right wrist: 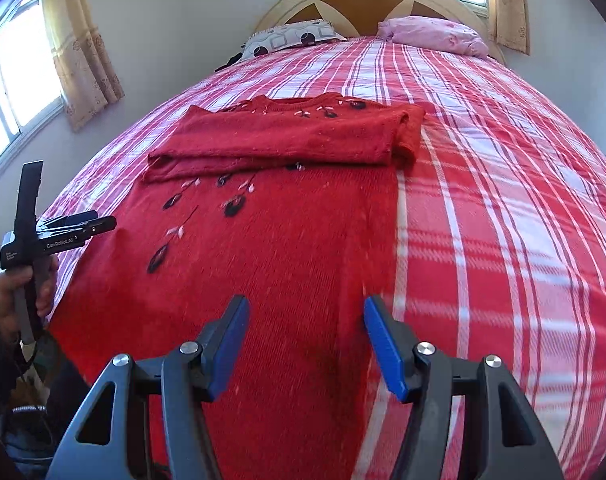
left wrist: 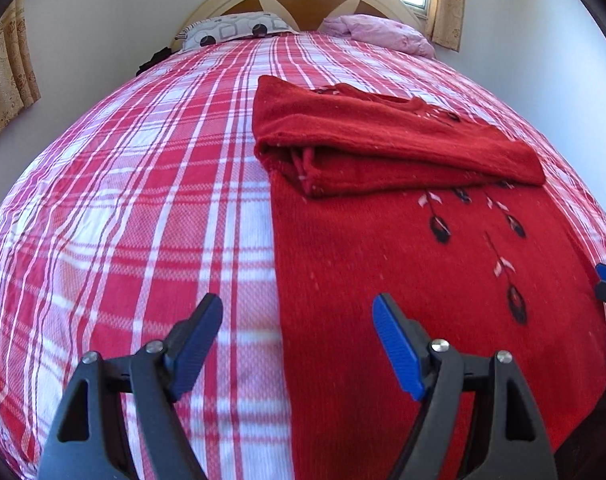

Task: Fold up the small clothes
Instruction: 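Grasp the folded sweater edge with the left gripper and fold it over, then grasp the sweater hem edge with both grippers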

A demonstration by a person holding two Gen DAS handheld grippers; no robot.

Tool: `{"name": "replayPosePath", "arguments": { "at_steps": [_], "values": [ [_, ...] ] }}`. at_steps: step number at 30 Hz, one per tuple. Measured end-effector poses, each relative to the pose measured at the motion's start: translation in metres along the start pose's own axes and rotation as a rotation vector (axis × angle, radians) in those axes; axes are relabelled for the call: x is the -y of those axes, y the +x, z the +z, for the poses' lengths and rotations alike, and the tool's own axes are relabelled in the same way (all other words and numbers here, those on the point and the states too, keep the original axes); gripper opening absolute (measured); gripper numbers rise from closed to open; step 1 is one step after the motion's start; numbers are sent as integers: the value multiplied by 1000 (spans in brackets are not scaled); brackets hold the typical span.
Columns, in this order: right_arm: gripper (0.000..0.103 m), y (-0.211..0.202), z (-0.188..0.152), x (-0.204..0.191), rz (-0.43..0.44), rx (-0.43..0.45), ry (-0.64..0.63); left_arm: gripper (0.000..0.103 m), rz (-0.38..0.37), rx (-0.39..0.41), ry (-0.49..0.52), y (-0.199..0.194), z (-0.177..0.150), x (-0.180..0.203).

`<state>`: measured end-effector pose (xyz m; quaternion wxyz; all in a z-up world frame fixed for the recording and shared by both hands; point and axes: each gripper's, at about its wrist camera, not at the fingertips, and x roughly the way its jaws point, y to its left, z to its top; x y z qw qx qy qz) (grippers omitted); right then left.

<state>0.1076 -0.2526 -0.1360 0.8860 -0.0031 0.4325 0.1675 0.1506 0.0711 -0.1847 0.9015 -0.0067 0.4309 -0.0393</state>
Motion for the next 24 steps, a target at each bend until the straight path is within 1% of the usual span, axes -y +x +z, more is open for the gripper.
{"name": "replayPosePath", "arguments": {
  "at_steps": [6,10,14,16,18,21,22,24],
  "values": [
    [61,-18,-25,5,-1,-18,52,80,-33,-32,22,-17,-33,5],
    [61,-28,-45,10,8,-43,89,80,-31,-24,46,-35,-55,4],
    [61,-33,-63,15,16,-56,141,80,-48,-24,28,-46,-69,0],
    [61,-37,-72,16,23,-47,174,80,-61,-30,7,-48,-77,-2],
    [61,-41,-80,16,37,-48,192,80,-72,-21,-4,-52,-85,-2],
    [60,-45,-87,14,64,-55,197,78,-91,-24,3,-57,-92,1],
    [60,-46,-89,14,74,-59,199,75,-99,-25,0,-58,-93,1],
    [52,-46,-91,14,88,-69,204,70,-103,-31,2,-60,-95,3]
  ]
}}
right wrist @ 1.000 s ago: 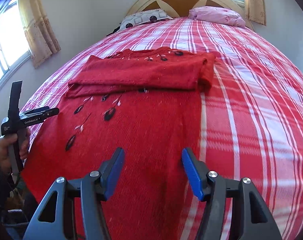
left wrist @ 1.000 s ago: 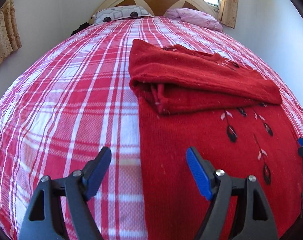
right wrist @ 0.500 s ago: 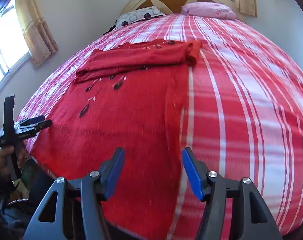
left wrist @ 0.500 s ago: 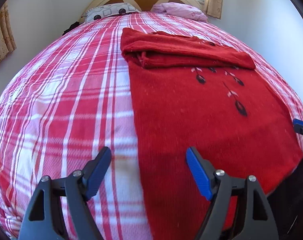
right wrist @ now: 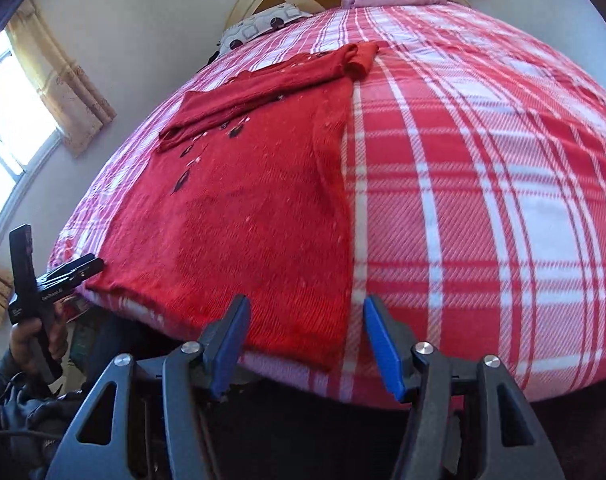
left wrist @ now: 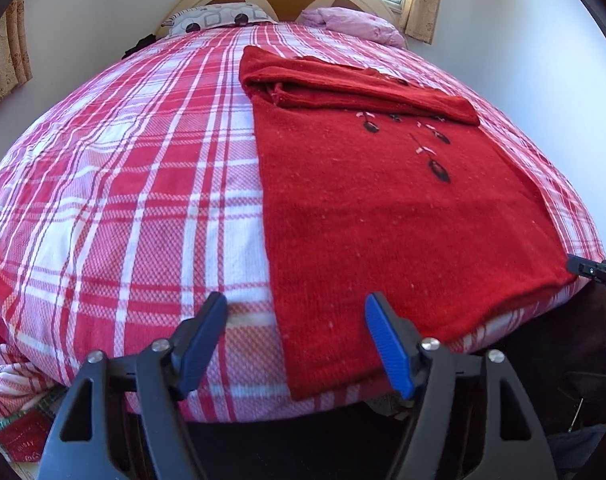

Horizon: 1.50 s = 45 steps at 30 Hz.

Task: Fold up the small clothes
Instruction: 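Grasp the sweater hem edge with both grippers, then lift the hem with both grippers and fold it toward the collar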

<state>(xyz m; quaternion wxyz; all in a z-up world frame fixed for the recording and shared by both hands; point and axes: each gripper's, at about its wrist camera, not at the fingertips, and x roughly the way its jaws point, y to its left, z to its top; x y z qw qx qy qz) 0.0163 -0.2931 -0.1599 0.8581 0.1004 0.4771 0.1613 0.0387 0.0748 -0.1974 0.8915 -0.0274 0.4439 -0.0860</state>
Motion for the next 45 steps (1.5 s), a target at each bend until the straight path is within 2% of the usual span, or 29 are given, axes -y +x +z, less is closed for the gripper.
{"name": "replayPosePath", "arguments": {
  "at_steps": [2,3,7,14,17,18,19,21,26,29,31,32,33,34,37,45],
  "values": [
    [34,0,-1,5,23,-12,27,64,-2,-6,-4,-3,-2,0],
    [32,0,-1,7,37,-15,40,61,-2,-9,-7,-4,-3,0],
    [32,0,-3,8,55,-19,49,61,-17,-21,-45,-9,-8,-2],
    [32,2,-4,10,64,-14,48,61,-25,-24,-25,-8,-11,3],
    [31,2,-4,11,83,-11,57,54,-61,-39,-61,-9,-9,-2],
    [30,1,-4,11,101,-12,62,47,-76,-46,-68,-10,-9,-2],
    [24,2,-5,11,116,-16,67,40,-85,-52,-69,-10,-9,-1],
    [24,2,-6,11,113,-20,61,34,-96,-61,-64,-11,-9,2],
    [23,4,-6,17,147,-21,98,35,-94,-71,-66,-9,-10,2],
    [11,2,-6,22,148,-9,121,39,-97,-82,-83,-8,-9,-1],
    [10,1,-6,23,163,-4,129,39,-103,-88,-93,-8,-9,-2],
    [10,0,-6,23,168,2,128,35,-104,-88,-92,-8,-8,-2],
    [10,-3,-5,22,178,11,127,18,-96,-76,-102,-10,-8,-5],
    [9,-5,-5,21,195,23,126,9,-108,-66,-121,-12,-7,-10],
    [8,-14,-2,17,249,62,117,6,-168,-38,-165,-15,-5,-19],
    [8,-36,18,13,370,170,131,5,-288,143,-138,-47,19,-14]
  ]
}}
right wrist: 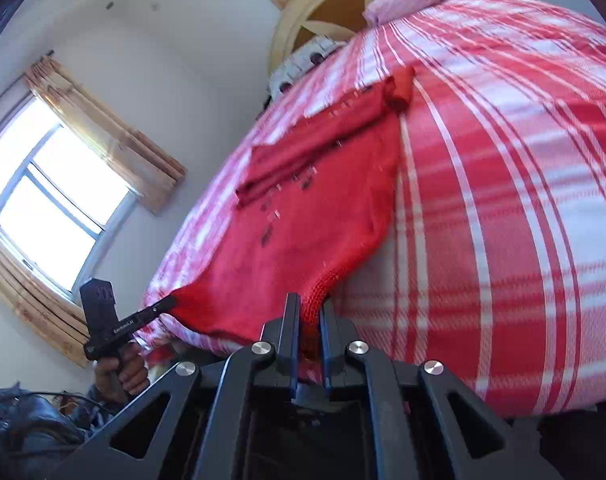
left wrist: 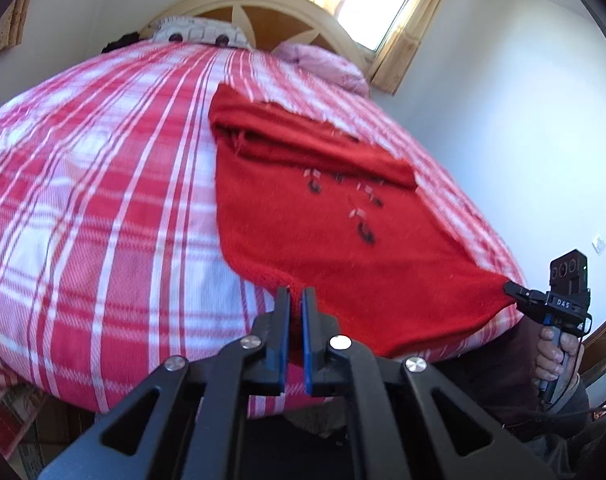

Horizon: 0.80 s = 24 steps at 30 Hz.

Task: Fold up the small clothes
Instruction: 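Lift the hem with both grippers and fold it toward the collar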

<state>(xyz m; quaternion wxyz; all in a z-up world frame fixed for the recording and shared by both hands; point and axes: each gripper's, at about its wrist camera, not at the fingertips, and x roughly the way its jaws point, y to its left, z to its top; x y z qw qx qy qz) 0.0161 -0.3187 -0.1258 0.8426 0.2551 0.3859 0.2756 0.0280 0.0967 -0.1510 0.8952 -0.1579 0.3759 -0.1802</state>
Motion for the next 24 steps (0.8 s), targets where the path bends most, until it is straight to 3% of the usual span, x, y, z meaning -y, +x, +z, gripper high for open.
{"name": "replayPosePath", "arguments": {
  "at_steps": [6,17,24],
  "values": [
    [8,-5,42,-11,41,77,-11,5,-37,77,-47,-1,37,-11],
    [8,16,129,-10,71,144,35,5,-37,129,-74,29,121,-20],
    [8,42,196,-4,46,165,32,5,-34,148,-109,62,173,-30]
  ]
}}
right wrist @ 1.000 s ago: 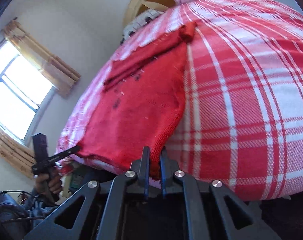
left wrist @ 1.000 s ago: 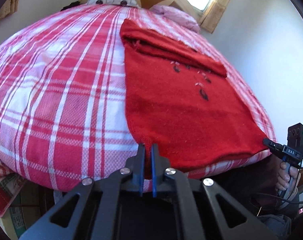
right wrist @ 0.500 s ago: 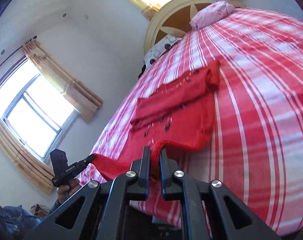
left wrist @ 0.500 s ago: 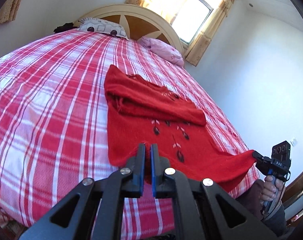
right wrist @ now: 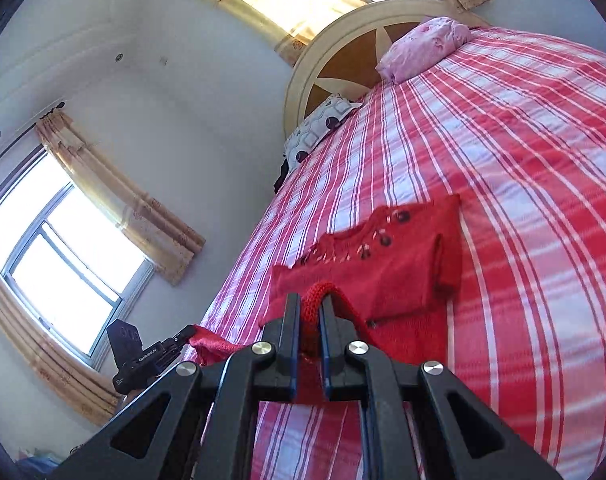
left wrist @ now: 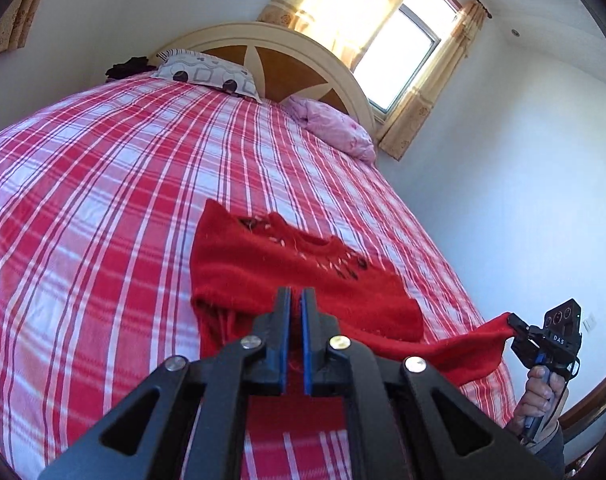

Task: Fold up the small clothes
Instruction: 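Lift the hem with both grippers and fold it toward the collar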

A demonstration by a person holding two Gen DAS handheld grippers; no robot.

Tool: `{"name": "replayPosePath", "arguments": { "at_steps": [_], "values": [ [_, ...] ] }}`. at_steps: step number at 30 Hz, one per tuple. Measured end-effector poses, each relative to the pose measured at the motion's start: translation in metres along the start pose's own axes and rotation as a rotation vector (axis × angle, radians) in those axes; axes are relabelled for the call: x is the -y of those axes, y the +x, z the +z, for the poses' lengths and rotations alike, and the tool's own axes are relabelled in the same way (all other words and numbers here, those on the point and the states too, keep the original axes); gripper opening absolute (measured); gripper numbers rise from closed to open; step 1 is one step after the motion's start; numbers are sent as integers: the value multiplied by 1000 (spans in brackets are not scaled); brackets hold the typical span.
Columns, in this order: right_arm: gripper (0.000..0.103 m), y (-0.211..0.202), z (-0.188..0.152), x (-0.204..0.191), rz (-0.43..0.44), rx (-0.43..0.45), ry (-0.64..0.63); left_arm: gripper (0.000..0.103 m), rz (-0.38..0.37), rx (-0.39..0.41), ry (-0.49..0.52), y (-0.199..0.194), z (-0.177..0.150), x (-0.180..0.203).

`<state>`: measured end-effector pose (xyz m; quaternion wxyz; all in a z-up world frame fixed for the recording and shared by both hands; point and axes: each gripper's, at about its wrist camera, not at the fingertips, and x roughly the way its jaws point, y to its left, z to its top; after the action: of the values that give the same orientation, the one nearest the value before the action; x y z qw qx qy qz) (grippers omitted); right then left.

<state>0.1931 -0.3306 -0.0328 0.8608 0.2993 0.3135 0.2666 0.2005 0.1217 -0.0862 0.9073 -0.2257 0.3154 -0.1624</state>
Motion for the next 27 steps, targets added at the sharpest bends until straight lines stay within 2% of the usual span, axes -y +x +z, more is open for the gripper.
{"name": "replayPosePath", "arguments": {
  "at_steps": [6,11,13,21,27],
  "values": [
    [8,46,51,19,-27,-10,7,5,20,-7,-9,44,37,-7],
    [8,97,73,46,-98,-58,19,5,80,-85,19,106,48,-15],
    [8,116,83,60,-115,-66,47,5,93,-101,-7,125,56,-23],
    [8,160,104,100,-174,-100,80,5,121,-94,-37,162,84,-45],
    [8,208,111,141,-168,-185,166,6,206,-135,-35,196,88,-60]
  ]
}}
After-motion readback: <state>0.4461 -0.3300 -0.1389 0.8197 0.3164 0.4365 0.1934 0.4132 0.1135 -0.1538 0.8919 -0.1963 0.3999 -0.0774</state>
